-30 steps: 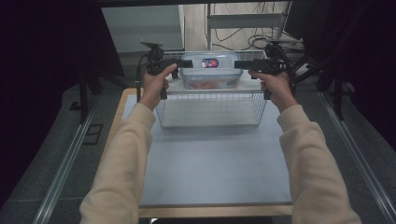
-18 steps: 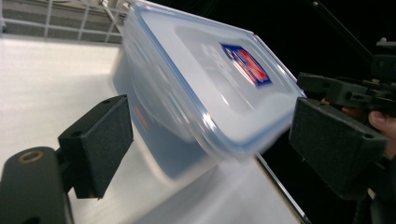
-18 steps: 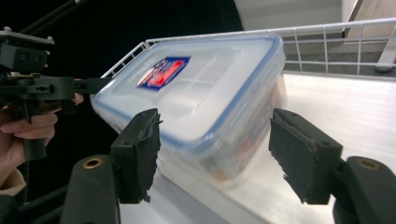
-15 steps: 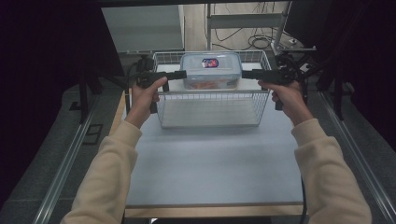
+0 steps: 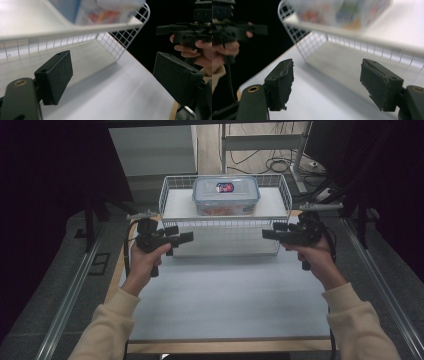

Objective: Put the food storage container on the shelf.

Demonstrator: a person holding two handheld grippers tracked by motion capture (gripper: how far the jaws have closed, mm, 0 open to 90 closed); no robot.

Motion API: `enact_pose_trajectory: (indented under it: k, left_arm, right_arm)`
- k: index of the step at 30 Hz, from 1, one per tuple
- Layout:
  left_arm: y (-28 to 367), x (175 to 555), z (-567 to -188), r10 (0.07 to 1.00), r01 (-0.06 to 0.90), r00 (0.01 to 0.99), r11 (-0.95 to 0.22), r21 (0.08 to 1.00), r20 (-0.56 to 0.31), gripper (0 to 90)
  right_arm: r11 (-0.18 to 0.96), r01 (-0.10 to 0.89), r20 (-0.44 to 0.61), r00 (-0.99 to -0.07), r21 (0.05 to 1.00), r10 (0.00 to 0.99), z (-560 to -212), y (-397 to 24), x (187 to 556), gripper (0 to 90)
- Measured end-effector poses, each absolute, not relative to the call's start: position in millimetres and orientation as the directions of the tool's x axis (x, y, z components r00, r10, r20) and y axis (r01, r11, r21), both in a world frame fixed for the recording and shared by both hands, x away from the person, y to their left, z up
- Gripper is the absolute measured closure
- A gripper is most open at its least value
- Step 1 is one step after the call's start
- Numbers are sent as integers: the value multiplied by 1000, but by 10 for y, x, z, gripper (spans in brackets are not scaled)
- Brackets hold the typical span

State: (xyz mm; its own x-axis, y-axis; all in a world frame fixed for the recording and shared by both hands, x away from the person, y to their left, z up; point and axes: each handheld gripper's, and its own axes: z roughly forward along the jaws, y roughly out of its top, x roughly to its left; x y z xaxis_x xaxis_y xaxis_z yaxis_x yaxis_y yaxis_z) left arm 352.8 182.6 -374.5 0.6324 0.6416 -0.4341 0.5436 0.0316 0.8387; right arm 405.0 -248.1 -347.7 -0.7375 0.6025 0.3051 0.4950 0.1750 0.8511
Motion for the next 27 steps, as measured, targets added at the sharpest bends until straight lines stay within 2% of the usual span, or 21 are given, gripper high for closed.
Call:
enact_pose_trajectory:
  k: [3,9,19,27]
  left_arm:
    - [1865,3255,-3999,619,549,648,25,836,-444,160]
    - [1839,3016,-4350,634,564,650,-32,825,-419,161]
    - [1698,2967,-4706,647,605,650,-122,787,-399,170]
    - [1667,3007,-4753,658,608,645,-136,782,-388,174]
  right_arm:
    - [234,502,289,-754,833,591,-3794,-2526,3800,258]
    - [260,528,312,-759,808,571,-4212,-2581,3502,251]
    - [311,547,305,-759,777,575,-4634,-2530,3287,241]
    - [310,541,290,-756,782,587,-4716,-2559,3223,234]
